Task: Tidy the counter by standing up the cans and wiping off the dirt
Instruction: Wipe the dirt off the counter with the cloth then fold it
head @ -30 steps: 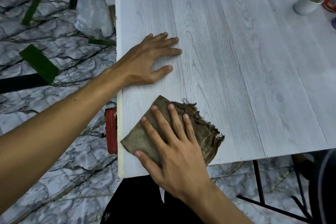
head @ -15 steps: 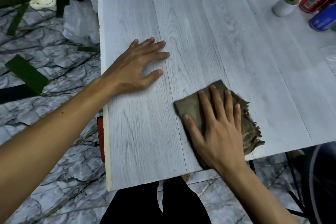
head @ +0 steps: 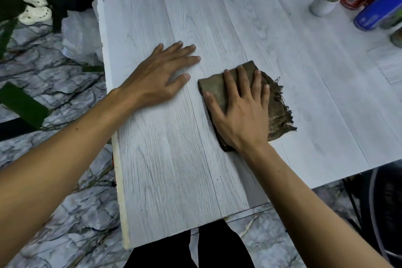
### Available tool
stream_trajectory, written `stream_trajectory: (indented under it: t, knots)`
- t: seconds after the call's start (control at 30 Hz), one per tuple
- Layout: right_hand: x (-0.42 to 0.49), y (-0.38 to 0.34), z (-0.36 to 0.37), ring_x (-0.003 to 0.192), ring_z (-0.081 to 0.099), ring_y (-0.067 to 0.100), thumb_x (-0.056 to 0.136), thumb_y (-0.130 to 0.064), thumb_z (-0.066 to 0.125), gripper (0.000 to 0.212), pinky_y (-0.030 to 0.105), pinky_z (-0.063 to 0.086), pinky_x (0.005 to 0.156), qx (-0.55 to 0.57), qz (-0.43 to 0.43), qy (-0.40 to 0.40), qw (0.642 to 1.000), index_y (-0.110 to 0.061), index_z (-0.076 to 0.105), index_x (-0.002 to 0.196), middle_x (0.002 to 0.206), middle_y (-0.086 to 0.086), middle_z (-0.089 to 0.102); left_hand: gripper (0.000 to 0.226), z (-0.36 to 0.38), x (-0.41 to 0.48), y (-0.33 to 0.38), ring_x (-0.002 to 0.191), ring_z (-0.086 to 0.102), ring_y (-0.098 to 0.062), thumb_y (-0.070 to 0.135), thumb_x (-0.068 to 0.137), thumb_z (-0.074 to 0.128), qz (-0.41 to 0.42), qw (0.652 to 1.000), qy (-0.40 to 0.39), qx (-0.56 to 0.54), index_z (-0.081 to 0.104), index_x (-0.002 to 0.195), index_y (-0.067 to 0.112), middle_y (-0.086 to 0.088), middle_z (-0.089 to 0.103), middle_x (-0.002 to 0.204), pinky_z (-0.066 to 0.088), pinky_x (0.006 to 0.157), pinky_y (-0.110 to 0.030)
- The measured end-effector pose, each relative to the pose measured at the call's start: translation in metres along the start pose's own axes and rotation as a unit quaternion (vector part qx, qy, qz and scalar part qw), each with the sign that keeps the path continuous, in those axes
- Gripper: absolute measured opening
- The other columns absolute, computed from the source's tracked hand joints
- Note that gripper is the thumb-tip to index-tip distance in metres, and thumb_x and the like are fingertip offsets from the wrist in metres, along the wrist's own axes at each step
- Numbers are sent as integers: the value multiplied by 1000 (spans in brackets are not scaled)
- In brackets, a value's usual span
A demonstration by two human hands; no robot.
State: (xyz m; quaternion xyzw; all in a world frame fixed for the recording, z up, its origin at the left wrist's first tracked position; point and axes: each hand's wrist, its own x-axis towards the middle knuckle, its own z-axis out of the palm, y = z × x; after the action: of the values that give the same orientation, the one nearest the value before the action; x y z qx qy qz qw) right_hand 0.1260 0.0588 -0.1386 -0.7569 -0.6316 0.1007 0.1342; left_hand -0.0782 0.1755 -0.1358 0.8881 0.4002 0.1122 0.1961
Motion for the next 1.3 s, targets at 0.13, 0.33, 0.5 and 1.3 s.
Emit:
stream_trajectory:
  t: [0.13, 0.33, 0.5, 1.3]
  knots:
    - [-17, -8, 4, 159, 0, 32, 100, -70, 31, 74, 52, 1, 127, -16, -40, -2, 999, -28, 32, 161, 172, 2, 18, 49, -1, 6, -1, 159, 10, -12, 33, 109, 44, 1, 1000, -5, -2, 39, 158, 31, 8, 23, 170, 5, 129, -48]
    - [-64, -13, 5, 159, 4, 31, 100, -69, 34, 72, 55, 8, 126, -11, -89, -7, 996, -26, 38, 159, 170, 1, 23, 54, 2, 9, 12, 159, 9, -8, 41, 105, 40, 24, 999, -20, -11, 39, 158, 33, 12, 22, 170, 4, 130, -40]
    - [-105, -2, 2, 159, 8, 29, 100, -67, 39, 69, 56, 15, 125, 3, -66, 19, 998, -26, 44, 156, 169, 0, 26, 57, 10, 11, 24, 159, 7, -7, 43, 104, 43, 57, 998, -31, 6, 36, 159, 32, 12, 20, 171, 3, 130, -39]
    - [-38, 166, -57, 159, -2, 26, 98, -73, 35, 74, 51, -1, 127, -6, 143, 51, 988, -32, 30, 159, 171, 0, 16, 63, 37, 38, 71, 160, 7, -10, 53, 101, 44, 74, 996, -31, 27, 35, 159, 33, 10, 20, 171, 7, 130, -49]
